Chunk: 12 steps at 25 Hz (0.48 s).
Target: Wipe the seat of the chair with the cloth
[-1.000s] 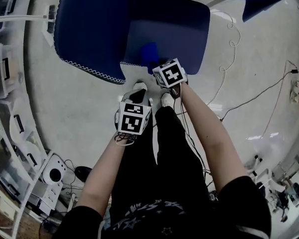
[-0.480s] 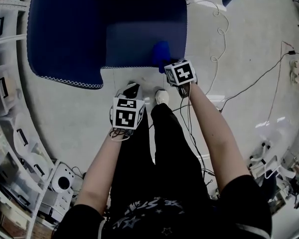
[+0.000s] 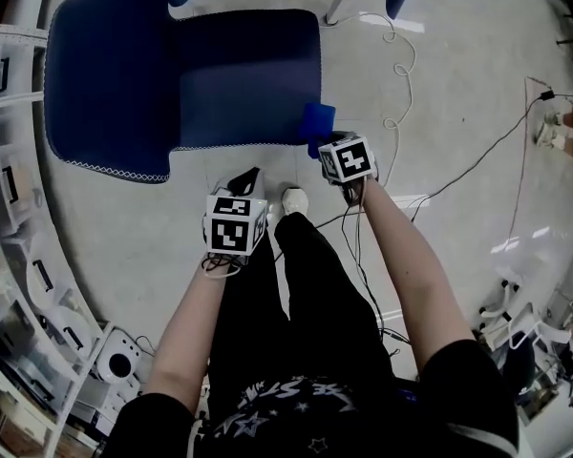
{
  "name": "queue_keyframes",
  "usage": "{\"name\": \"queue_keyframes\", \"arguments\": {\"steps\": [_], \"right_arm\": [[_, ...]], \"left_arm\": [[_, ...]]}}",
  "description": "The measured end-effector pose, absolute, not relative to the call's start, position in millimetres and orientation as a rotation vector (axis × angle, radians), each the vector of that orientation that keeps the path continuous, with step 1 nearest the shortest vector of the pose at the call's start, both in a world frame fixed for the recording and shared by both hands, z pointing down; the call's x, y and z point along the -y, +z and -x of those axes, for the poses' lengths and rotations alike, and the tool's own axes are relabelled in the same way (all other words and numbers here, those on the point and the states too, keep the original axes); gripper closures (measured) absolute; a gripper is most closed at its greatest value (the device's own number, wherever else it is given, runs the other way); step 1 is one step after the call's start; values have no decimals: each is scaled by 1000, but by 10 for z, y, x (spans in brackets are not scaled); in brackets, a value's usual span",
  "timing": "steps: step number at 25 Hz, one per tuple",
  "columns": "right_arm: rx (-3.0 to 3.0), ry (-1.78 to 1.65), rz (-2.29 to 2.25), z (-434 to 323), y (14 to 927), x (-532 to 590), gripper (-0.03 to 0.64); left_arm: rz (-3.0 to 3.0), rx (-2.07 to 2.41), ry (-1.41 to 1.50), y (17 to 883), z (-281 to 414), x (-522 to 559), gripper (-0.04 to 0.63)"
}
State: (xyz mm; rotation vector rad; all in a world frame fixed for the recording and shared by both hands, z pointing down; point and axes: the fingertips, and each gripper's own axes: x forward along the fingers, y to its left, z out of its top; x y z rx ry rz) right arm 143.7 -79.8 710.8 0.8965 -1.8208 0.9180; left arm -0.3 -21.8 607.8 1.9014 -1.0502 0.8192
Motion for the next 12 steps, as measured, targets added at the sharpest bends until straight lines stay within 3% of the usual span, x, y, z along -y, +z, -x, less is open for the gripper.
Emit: {"name": "queue_keyframes", "arguments": {"steps": [12], "right_arm": [[1992, 896, -912, -1562, 5892, 948, 561]], "left_arm": [[-1910, 1197, 724, 5154, -89, 279, 574]]}}
